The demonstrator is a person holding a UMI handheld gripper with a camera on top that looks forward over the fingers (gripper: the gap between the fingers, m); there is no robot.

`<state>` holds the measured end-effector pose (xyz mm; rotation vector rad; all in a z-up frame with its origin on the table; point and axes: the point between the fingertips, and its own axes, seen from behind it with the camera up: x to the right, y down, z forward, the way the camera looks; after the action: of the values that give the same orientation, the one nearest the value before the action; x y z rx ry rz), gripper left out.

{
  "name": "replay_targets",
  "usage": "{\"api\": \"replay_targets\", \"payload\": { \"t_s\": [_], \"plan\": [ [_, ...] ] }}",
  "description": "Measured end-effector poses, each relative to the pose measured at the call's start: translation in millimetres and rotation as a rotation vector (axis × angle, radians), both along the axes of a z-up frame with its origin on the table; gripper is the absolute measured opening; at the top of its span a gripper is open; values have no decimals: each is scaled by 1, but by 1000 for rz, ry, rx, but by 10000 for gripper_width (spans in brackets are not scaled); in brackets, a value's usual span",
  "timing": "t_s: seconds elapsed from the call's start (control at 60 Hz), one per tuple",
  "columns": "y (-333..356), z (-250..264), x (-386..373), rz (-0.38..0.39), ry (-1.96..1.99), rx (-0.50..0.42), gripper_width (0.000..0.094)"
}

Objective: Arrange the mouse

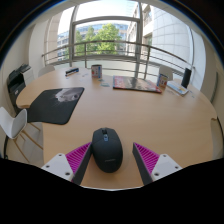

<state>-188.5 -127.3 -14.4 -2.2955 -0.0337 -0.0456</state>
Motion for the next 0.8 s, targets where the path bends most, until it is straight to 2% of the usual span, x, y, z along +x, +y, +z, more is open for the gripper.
{"api": "replay_targets", "payload": {
  "t_s": [0.067, 0.117, 0.15, 0.4, 0.483, 0.583, 0.683, 0.8],
  "plan": [
    [8, -2, -1, -7, 25, 1, 742],
    [13, -2, -3, -4, 35, 9, 640],
    [16, -2, -7, 8, 32, 15, 537],
    [12, 1, -2, -58, -29, 4, 393],
    [12, 13, -1, -114, -29, 11, 393],
    [28, 64, 11, -193, -67, 85, 392],
    [61, 145, 12, -279, -54, 214, 391],
    [100, 241, -28, -282, -44, 381, 390]
  ]
}}
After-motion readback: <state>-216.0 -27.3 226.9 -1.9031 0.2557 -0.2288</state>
